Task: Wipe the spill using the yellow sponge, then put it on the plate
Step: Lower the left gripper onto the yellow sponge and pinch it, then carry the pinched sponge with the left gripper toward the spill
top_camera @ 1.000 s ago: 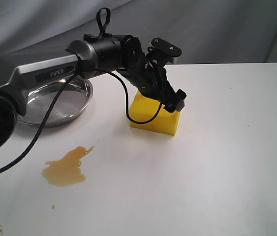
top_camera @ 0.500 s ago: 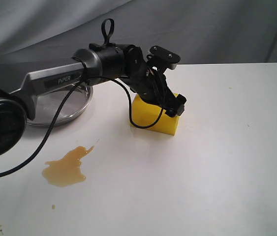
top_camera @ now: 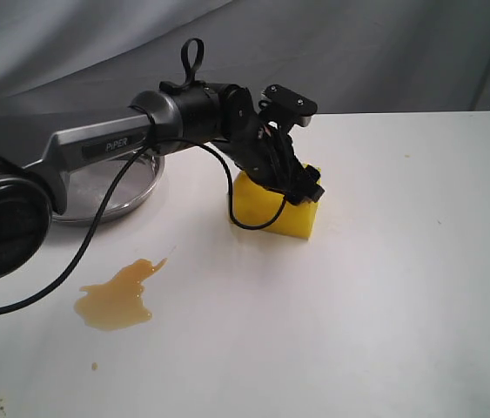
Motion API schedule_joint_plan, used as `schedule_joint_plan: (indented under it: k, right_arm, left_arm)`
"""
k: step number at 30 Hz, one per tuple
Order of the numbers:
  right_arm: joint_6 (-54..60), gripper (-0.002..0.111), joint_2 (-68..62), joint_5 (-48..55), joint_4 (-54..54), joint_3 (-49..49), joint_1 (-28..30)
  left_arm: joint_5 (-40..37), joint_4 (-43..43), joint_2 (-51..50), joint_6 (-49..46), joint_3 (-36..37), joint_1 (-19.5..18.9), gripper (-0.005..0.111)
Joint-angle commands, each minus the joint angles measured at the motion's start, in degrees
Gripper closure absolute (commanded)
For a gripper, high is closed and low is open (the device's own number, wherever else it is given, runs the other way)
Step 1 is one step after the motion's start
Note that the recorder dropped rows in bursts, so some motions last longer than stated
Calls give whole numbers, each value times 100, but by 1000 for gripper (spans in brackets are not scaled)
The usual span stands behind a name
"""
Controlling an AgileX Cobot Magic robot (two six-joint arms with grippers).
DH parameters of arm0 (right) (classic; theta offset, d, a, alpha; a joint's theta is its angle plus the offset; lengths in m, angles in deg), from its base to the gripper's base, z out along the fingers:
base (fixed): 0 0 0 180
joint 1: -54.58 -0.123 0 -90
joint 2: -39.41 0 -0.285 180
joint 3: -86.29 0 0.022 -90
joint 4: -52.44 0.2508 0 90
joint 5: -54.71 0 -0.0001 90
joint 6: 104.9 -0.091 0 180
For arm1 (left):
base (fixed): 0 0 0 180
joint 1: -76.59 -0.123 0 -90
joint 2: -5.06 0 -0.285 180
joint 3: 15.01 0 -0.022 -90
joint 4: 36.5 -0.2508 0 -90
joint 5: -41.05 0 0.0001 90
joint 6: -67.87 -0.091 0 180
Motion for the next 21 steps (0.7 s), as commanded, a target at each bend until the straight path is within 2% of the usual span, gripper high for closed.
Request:
schedule_joint_plan:
  k: [1,3,11,21]
  right_arm:
    - [24,108,33,-14,19,15,-14]
    - [24,108,33,-14,19,15,-14]
    - [24,108,33,-14,19,15,-14]
    - [24,108,33,-14,19,15,-14]
  left_arm:
    - [-286,7,-129,38,28,1,61]
    - [-336,7,-129,-5,28,1,73]
    - [-394,-17,-116,-5,28,1,106]
    - [-828,-494,243,16,17,1,107]
